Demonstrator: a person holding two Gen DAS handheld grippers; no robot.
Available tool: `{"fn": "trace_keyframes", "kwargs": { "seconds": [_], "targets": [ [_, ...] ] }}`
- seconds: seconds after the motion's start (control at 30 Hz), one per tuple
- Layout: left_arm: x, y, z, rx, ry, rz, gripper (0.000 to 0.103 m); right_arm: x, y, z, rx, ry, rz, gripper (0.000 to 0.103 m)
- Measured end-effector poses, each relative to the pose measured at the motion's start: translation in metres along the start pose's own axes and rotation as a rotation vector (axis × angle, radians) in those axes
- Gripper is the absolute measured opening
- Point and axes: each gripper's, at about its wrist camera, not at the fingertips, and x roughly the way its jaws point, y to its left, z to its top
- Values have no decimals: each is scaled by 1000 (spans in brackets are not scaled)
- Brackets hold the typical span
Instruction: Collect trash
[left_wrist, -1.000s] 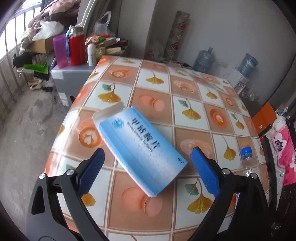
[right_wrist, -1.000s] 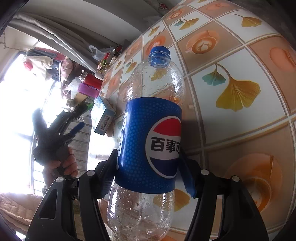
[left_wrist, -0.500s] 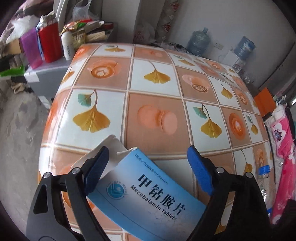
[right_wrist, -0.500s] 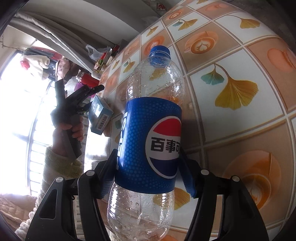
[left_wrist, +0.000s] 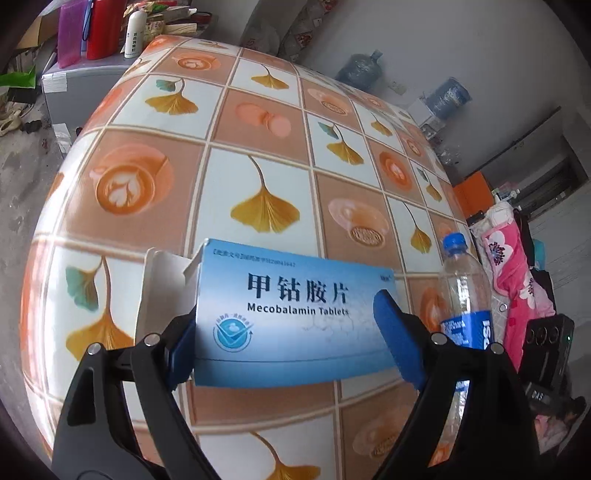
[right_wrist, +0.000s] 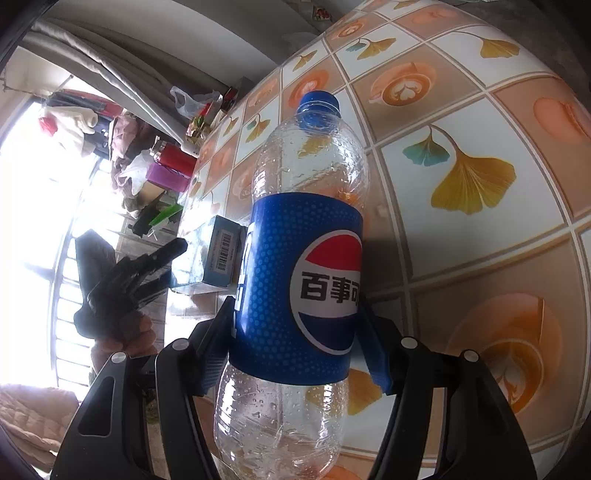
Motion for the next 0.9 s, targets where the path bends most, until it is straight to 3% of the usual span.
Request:
{"fn": "trace_keyframes", "kwargs": {
  "seconds": [0.43,0.7,0.9],
  "targets": [
    [-47,-5,-96,-90,-11,-175,81,-6,-1,-8,-29,31,-20,60],
    [-59,-5,-124,-65,-41,-209,81,-12,-3,-15,-33,41,-33,60],
    [-65,-13,-148,-39,-12,-296,81,-8,0,-11,-41,39,-34,60]
  ]
}}
